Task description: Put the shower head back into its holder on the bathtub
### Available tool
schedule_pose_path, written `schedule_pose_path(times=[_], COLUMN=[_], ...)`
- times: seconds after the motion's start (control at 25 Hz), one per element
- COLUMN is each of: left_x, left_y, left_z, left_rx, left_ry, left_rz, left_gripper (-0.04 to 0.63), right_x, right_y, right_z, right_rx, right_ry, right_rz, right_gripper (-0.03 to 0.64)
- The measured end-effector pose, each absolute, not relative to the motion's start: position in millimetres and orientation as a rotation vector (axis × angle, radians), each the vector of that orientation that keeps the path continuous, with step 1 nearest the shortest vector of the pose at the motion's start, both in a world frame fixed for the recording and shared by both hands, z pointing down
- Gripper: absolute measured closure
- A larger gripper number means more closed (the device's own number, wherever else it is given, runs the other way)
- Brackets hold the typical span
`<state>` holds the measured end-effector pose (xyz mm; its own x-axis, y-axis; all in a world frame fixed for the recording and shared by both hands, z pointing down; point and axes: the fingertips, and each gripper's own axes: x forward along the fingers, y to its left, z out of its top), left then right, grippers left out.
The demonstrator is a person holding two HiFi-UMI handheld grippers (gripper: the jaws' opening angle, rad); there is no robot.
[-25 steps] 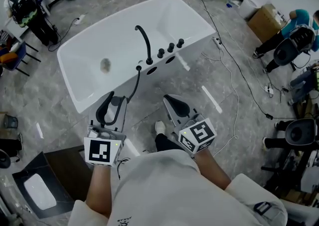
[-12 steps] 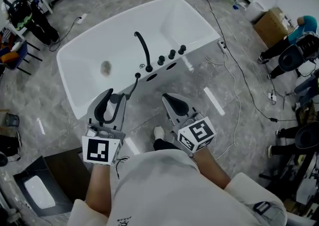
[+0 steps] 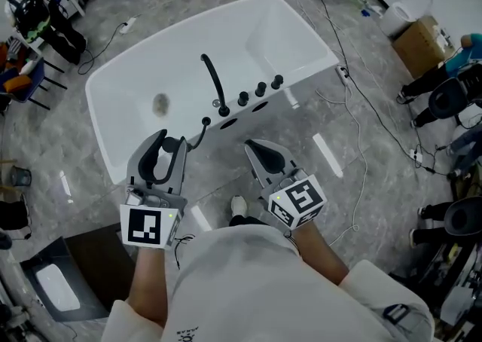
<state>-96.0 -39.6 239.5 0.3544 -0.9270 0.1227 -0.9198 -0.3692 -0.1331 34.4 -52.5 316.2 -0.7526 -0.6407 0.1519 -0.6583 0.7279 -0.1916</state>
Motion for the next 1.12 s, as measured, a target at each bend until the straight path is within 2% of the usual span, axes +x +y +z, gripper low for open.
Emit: schedule_pose_path(times=[1.12], left_x=[-95], left_y=[-109], left_z=[254], left_rx=[-2.557], left_ry=[1.761], left_rz=[-0.322], left_gripper=[0.454], right_x=[28], right_y=[-108], right_z=[334], right_rx=[1.008], right_ry=[-2.834], right_rz=[0.400], right_gripper=[0.598])
